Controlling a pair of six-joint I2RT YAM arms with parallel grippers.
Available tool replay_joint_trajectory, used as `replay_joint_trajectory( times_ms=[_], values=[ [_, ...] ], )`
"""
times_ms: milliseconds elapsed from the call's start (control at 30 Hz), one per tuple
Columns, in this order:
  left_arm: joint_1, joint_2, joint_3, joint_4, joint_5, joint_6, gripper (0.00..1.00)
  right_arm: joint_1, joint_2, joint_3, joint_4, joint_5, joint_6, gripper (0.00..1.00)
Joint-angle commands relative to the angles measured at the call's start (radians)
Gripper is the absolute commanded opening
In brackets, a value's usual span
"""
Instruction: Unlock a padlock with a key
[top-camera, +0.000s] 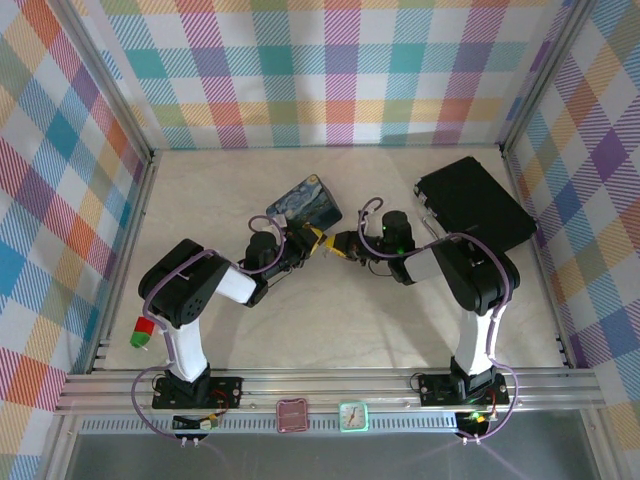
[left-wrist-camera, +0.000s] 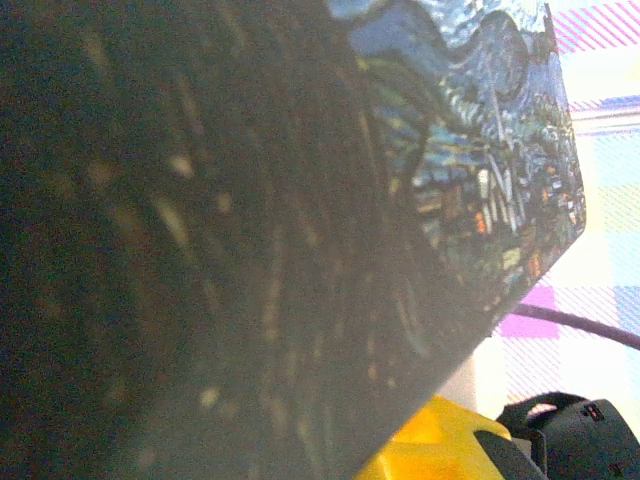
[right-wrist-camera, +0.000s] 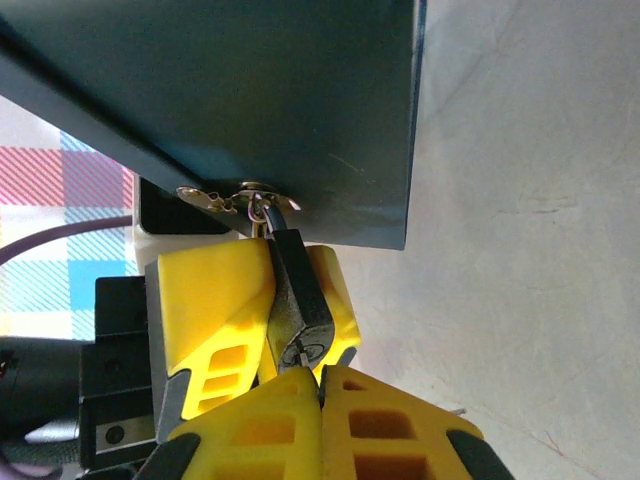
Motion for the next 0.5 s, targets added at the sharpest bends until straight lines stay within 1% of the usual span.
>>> replay_joint_trajectory(
  times_ms=[0, 67, 233, 367, 467],
  values=[
    [-0.044, -0.019, 0.01, 0.095, 0.097, -0.037, 0.0, 0.008, -0.006, 0.048, -0.041, 0.163, -0.029, 0.0],
    [-0.048, -0.022, 0.007, 0.104, 0.105, -0.045, 0.0, 0.007, 0.005, 0.059, -0.035, 0.18, -0.034, 0.0],
    [-0.051, -0.026, 0.0, 0.105, 0.096, -0.04, 0.0, 0.007, 0.032, 0.072, 0.015, 0.184, 0.022, 0.0],
    [-0.04, -0.012, 0.004, 0.077, 0.03, 0.005, 0.0, 0.006, -0.018, 0.017, -0.011, 0.215, 0.008, 0.0],
    [-0.014, 0.01, 0.015, 0.066, -0.043, 0.028, 0.0, 0.002, -0.081, -0.032, -0.083, 0.244, -0.042, 0.11]
  ],
)
